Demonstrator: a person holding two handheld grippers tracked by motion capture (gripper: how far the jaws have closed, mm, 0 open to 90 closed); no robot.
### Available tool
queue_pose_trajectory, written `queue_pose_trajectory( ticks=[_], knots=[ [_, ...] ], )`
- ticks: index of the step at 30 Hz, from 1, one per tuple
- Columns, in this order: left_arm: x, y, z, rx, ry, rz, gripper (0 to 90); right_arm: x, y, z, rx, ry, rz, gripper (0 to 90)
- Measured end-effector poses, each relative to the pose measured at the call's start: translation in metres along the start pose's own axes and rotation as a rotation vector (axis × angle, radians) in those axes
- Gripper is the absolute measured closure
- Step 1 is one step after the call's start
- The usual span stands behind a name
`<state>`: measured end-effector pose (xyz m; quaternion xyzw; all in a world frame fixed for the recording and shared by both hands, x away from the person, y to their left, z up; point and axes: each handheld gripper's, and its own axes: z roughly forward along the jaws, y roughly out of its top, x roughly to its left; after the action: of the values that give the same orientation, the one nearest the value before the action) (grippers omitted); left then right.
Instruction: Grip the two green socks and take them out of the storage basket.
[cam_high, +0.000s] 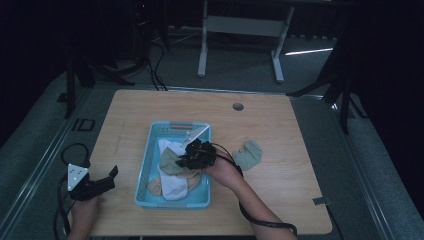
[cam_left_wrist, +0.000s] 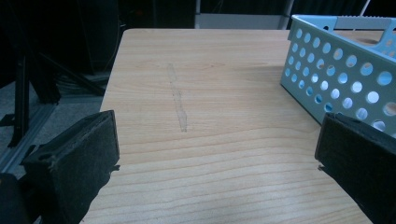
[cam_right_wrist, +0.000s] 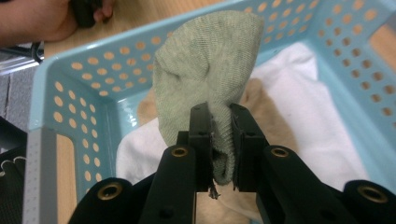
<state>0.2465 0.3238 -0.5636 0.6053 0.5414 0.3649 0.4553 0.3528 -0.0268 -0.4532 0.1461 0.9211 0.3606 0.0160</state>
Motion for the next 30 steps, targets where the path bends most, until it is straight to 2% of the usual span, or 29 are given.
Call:
queue_pose_trajectory(
  ticks=[6,13,19,20,21,24,25,27,30],
  knots=[
    [0.0,0.0,0.0,0.001,0.001,0.0,0.0,-0.003,0.0,-0.019,-0.054,-0.019,0.006,80.8],
    [0.0,0.0,0.0,0.001,0.002,0.001,0.0,-0.009,-0.003,-0.037,-0.092,-0.053,0.024,80.8],
    [0.0,0.0,0.0,0.001,0.003,0.001,0.0,-0.019,-0.008,-0.065,-0.154,-0.091,0.055,80.8],
    [0.0,0.0,0.0,0.001,0.002,0.001,0.0,-0.019,-0.008,-0.065,-0.154,-0.091,0.055,80.8],
    [0.0,0.0,0.0,0.0,0.002,0.0,0.0,-0.022,-0.01,-0.074,-0.173,-0.109,0.068,80.8],
    [0.0,0.0,0.0,-0.001,0.002,-0.001,0.0,-0.025,-0.011,-0.079,-0.181,-0.115,0.077,80.8],
    [0.0,0.0,0.0,-0.001,0.002,-0.003,0.0,-0.032,-0.018,-0.095,-0.204,-0.149,0.097,80.7],
    [0.0,0.0,0.0,0.0,0.002,-0.001,0.0,-0.036,-0.024,-0.103,-0.216,-0.175,0.11,80.7],
    [0.0,0.0,0.0,0.0,0.002,0.0,0.0,-0.04,-0.03,-0.11,-0.225,-0.19,0.124,80.8]
  ],
)
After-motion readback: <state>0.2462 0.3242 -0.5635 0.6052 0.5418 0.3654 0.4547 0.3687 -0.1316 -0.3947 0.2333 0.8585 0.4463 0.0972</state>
